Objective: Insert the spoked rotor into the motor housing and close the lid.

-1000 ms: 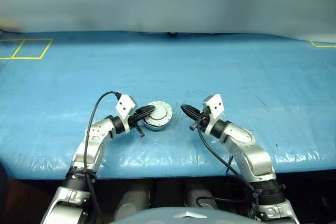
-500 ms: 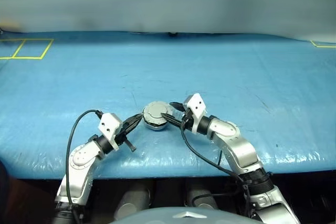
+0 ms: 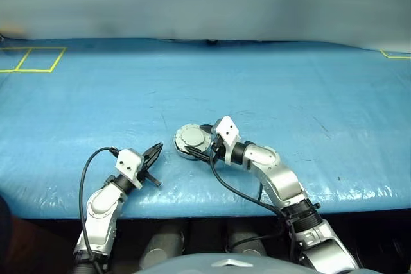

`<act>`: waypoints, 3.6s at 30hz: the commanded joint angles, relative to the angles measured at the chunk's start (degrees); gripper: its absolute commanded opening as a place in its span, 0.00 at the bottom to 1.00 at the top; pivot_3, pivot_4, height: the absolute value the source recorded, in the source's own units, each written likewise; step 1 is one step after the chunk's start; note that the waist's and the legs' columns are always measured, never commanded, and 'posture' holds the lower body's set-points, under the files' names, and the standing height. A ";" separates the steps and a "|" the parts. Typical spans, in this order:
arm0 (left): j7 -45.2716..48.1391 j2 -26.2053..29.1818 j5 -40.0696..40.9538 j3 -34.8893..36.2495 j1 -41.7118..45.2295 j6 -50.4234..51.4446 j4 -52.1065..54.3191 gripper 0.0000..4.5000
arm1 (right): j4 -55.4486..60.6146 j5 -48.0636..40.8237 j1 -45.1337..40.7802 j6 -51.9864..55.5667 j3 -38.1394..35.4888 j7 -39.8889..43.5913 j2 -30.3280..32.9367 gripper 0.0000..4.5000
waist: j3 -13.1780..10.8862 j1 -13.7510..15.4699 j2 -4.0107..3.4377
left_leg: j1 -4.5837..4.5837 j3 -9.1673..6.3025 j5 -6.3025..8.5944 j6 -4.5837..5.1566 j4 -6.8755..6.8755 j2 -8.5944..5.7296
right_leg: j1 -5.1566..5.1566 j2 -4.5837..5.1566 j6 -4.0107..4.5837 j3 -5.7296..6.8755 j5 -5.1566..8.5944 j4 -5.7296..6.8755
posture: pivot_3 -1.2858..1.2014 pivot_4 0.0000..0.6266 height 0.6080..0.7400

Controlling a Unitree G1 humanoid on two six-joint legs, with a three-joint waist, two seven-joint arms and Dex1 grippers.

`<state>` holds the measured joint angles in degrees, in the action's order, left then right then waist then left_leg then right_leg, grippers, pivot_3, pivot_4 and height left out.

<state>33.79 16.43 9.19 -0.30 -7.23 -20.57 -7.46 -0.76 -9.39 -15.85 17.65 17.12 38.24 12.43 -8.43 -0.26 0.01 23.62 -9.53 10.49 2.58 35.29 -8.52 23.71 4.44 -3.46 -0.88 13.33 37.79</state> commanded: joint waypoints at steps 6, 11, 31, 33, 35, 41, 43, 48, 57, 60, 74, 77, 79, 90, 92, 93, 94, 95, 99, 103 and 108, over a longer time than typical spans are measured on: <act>-0.35 0.09 0.25 0.59 0.89 -2.16 -0.90 0.00 | 0.40 0.75 -0.90 -1.16 0.10 -0.51 -0.49 0.67 | 0.00 -0.14 0.00 | -0.01 -0.01 0.00 0.00 0.00 0.00 | 0.00 -0.01 0.00 0.00 0.00 0.01 | 0.52 0.24 1.00; -0.26 -0.05 0.26 0.35 0.95 -2.05 -1.57 0.00 | 1.95 1.04 -1.22 -0.64 0.28 -1.12 -1.17 0.67 | 0.00 -0.23 0.00 | -0.01 0.00 0.00 0.00 0.01 0.00 | -0.01 -0.02 -0.02 0.00 0.00 0.02 | 0.52 0.24 1.00; -0.35 -0.76 -0.02 -0.67 1.22 -0.64 -0.88 0.00 | 5.86 3.54 -1.80 8.96 2.05 -5.00 -2.79 0.67 | 0.00 -0.33 0.00 | -0.04 -0.01 -0.02 -0.04 -0.01 0.01 | 0.00 -0.03 -0.03 -0.01 0.01 0.05 | 0.52 0.24 1.00; -0.31 -0.84 0.00 -0.76 1.17 -0.62 -0.94 0.00 | 5.77 3.92 -1.90 10.22 2.35 -5.53 -3.02 0.67 | 0.00 -0.34 0.00 | -0.04 -0.01 -0.02 -0.04 -0.01 0.02 | 0.00 -0.03 -0.04 -0.01 0.01 0.05 | 0.52 0.24 1.00; -0.28 -0.90 0.01 -0.81 1.01 -0.62 -1.08 0.00 | 5.77 4.18 -2.05 11.29 2.45 -6.15 -3.37 0.67 | 0.01 -0.34 0.00 | -0.05 -0.01 -0.02 -0.04 -0.01 0.01 | -0.01 -0.03 -0.05 -0.01 0.02 0.05 | 0.52 0.24 1.00; -0.34 -0.92 0.05 -0.83 0.83 -0.64 -1.41 0.00 | 7.22 4.29 -2.63 13.61 2.77 -7.42 -4.66 0.67 | 0.01 -0.38 0.00 | -0.05 -0.01 -0.02 -0.04 -0.01 0.02 | 0.00 -0.03 -0.05 -0.01 0.02 0.06 | 0.52 0.24 1.00; -0.32 -0.94 0.07 -0.85 0.92 -0.65 -1.55 0.00 | 7.16 4.91 -2.83 13.97 3.18 -8.04 -4.76 0.67 | 0.01 -0.39 0.00 | -0.05 -0.01 -0.02 -0.04 -0.01 0.02 | 0.00 -0.03 -0.06 -0.01 0.02 0.06 | 0.52 0.24 1.00; -0.16 -0.97 0.22 -0.83 1.07 -0.67 -1.89 0.00 | 6.26 6.27 -2.81 14.44 4.42 -8.82 -4.41 0.67 | 0.01 -0.41 0.00 | -0.05 -0.01 -0.02 -0.04 -0.01 0.02 | 0.00 -0.04 -0.08 -0.01 0.04 0.06 | 0.52 0.24 1.00; -0.26 -0.89 0.22 -0.63 1.20 -0.79 -2.18 0.00 | 3.61 7.94 -2.39 15.06 5.17 -9.10 -3.20 0.67 | 0.03 -0.44 -0.02 | -0.10 -0.01 -0.03 -0.05 -0.01 0.04 | -0.04 -0.04 -0.26 -0.01 0.15 0.08 | 0.52 0.24 1.00; -0.34 -0.97 0.63 -0.36 1.42 -0.67 -1.92 0.00 | 2.16 8.99 -2.46 15.09 5.76 -9.17 -2.18 0.67 | 0.05 -0.44 -0.02 | -0.13 -0.01 -0.03 -0.06 -0.01 0.04 | -0.08 -0.04 -0.27 -0.01 0.16 0.10 | 0.52 0.24 1.00; -1.78 -1.68 1.97 0.56 2.37 1.20 0.49 0.00 | -1.30 10.46 -3.62 15.46 7.28 -8.60 -0.64 0.67 | 0.45 -0.38 -0.14 | -0.35 -0.01 -0.04 -0.07 -0.01 0.06 | -0.30 -0.01 -0.02 -0.01 0.33 0.14 | 0.52 0.24 1.00; -2.05 -2.32 3.13 0.71 4.07 2.70 1.10 0.00 | -1.06 10.06 -3.53 15.56 6.76 -8.69 -0.66 0.67 | 0.48 -0.32 -0.09 | -0.35 -0.01 -0.04 -0.07 -0.01 0.06 | -0.30 -0.01 -0.02 -0.01 0.34 0.14 | 0.52 0.24 1.00; -1.47 -2.49 2.90 -0.08 5.74 3.15 0.28 0.00 | -0.93 9.96 -3.47 15.61 6.61 -8.78 -0.68 0.67 | 0.52 -0.33 -0.11 | -0.35 -0.02 -0.04 -0.08 -0.01 0.06 | -0.30 -0.01 -0.02 0.01 0.33 0.15 | 0.52 0.24 1.00; -0.92 -2.24 -1.50 -5.13 9.17 9.82 -3.60 0.00 | 1.02 9.50 -2.52 15.90 5.51 -9.47 -0.48 0.67 | 0.75 -0.14 -0.24 | -0.35 -0.03 -0.04 -0.08 -0.06 0.05 | -0.29 -0.01 -0.21 0.02 0.23 0.12 | 0.52 0.24 1.00; -1.34 -2.14 -1.66 -5.00 8.64 10.50 -3.33 0.00 | 1.33 9.47 -2.43 15.89 5.00 -9.76 -0.51 0.67 | 0.79 -0.09 -0.29 | -0.36 -0.05 -0.04 -0.08 -0.06 0.05 | -0.32 0.00 -0.17 0.05 0.25 0.12 | 0.52 0.24 1.00; -1.44 -1.96 -1.77 -4.98 8.35 10.50 -3.26 0.00 | 1.38 9.37 -2.43 15.95 4.72 -9.91 -0.58 0.67 | 0.79 -0.08 -0.29 | -0.36 -0.05 -0.04 -0.08 -0.06 0.04 | -0.33 0.02 -0.03 0.04 0.34 0.12 | 0.52 0.24 1.00; -1.55 -1.82 -1.88 -5.03 8.12 10.52 -3.16 0.00 | 1.45 9.29 -2.41 15.98 4.56 -9.96 -0.56 0.67 | 0.79 -0.07 -0.29 | -0.36 -0.05 -0.04 -0.08 -0.05 0.04 | -0.33 0.02 -0.01 0.03 0.35 0.11 | 0.52 0.24 1.00; -1.58 -1.72 -1.93 -5.08 7.97 10.49 -3.07 0.00 | 1.50 9.22 -2.40 16.00 4.49 -9.95 -0.53 0.67 | 0.79 -0.01 -0.29 | -0.36 -0.05 -0.04 -0.08 -0.05 0.04 | -0.34 0.02 0.00 0.03 0.36 0.11 | 0.52 0.24 1.00; -1.76 -1.72 -1.81 -5.14 7.75 10.46 -2.73 0.00 | 1.61 8.38 -2.34 15.94 3.72 -9.73 -0.88 0.67 | 0.79 0.32 -0.29 | -0.36 -0.05 -0.04 -0.08 -0.07 0.04 | -0.34 0.03 0.02 0.04 0.37 0.10 | 0.52 0.24 1.00; -1.95 -1.75 -1.89 -5.20 7.66 10.17 -2.62 0.00 | 3.26 7.39 -2.13 16.03 2.78 -9.15 -0.57 0.88 | 0.78 0.60 -0.28 | -0.35 -0.05 -0.04 -0.08 -0.07 0.04 | -0.33 0.04 0.02 0.03 0.37 0.10 | 0.52 0.24 1.00; -1.75 -1.76 -2.03 -5.29 7.40 10.15 -2.33 0.00 | 7.66 5.44 -1.37 16.11 0.18 -9.27 -0.59 1.00 | 0.77 1.00 -0.28 | -0.27 -0.05 -0.04 -0.08 -0.07 0.04 | -0.26 0.04 0.02 0.04 0.37 0.04 | 0.52 0.24 1.00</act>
<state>31.80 14.28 7.78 -4.90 0.85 -11.30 -9.72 5.54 -3.29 -17.65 32.66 19.18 29.58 11.45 -7.66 0.73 -0.27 23.40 -9.58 10.45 2.50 35.21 -8.48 23.51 4.48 -3.44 -0.83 13.70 37.83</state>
